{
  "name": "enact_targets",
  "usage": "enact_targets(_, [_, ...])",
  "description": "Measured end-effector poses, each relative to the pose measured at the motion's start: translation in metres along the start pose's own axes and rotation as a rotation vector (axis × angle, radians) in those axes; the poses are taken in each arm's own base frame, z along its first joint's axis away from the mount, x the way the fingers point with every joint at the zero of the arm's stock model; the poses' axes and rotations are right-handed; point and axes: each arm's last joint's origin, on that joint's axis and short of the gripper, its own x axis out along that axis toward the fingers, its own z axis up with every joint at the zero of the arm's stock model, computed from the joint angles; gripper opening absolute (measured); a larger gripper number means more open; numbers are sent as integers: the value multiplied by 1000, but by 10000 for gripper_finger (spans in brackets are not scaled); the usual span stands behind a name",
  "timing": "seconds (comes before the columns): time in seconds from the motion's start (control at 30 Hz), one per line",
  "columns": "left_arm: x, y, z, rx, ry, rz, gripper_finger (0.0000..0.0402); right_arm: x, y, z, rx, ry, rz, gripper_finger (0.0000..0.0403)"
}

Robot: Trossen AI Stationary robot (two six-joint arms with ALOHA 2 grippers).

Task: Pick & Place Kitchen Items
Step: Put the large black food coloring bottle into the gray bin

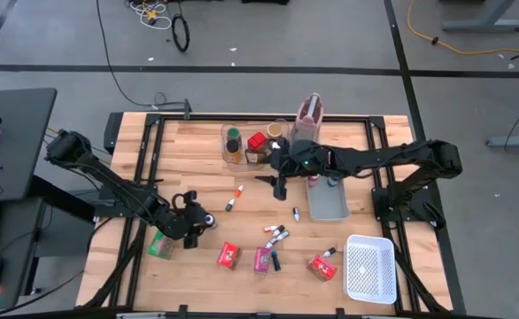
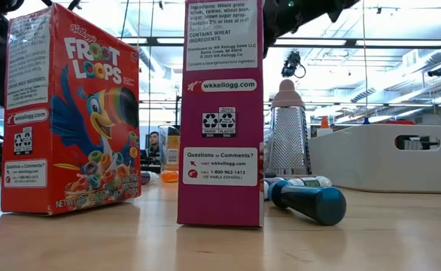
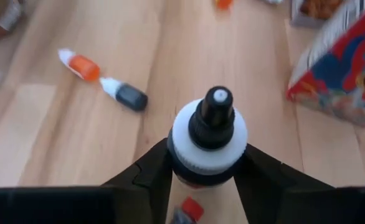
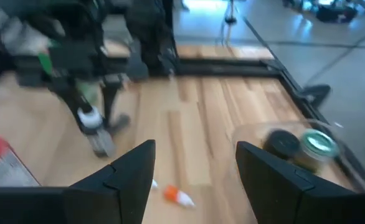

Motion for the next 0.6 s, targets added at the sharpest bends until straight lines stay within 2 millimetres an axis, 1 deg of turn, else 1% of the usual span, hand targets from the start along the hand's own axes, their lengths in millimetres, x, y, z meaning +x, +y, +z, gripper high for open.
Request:
enact_targets(0.1, [1, 1, 3, -9, -34, 23, 144, 4, 2, -8, 56, -80, 42, 236])
enact_targets(0.17, [2, 3, 5, -22, -55, 47, 152, 9, 6, -15, 72, -127, 73, 236])
enact_targets(0.27, [4, 7, 11, -30, -103, 92, 160, 21, 15, -21, 68, -171, 99, 236])
enact_targets(0.33, [6, 11, 18, -23, -139, 100, 157, 34, 22, -27, 64, -179, 118, 236])
enact_targets(0.47, [11, 23, 32, -53, -216, 119, 144, 56, 35, -37, 72, -142, 148, 236])
enact_targets(0.6, [14, 33, 42, -53, -262, 144, 149, 72, 43, -41, 61, -124, 163, 236])
